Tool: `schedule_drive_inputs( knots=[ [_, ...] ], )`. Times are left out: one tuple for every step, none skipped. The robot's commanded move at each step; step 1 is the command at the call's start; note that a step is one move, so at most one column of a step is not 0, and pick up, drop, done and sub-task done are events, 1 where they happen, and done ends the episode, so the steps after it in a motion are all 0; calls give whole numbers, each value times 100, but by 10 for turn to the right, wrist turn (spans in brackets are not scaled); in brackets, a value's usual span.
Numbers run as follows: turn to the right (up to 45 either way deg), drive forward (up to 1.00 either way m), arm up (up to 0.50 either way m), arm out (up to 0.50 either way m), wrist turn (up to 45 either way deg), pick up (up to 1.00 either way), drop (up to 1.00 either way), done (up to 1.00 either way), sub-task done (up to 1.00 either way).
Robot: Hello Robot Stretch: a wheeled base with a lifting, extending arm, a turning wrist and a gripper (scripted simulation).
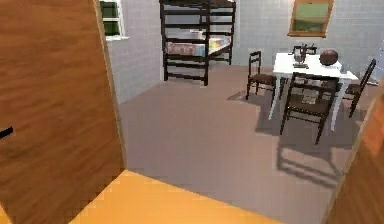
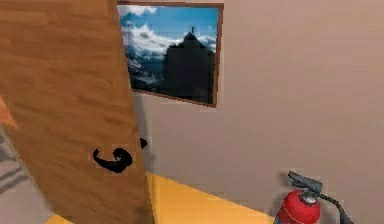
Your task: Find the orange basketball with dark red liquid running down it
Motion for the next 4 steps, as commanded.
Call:
schedule_drive_inputs(
  knots=[
    [0,15,0,0,0,0,0,0,0],
    [210,0,0,0,0,0,0,0,0],
    [0,55,0,0,0,0,0,0,0],
    [240,0,0,0,0,0,0,0,0]
  ],
)
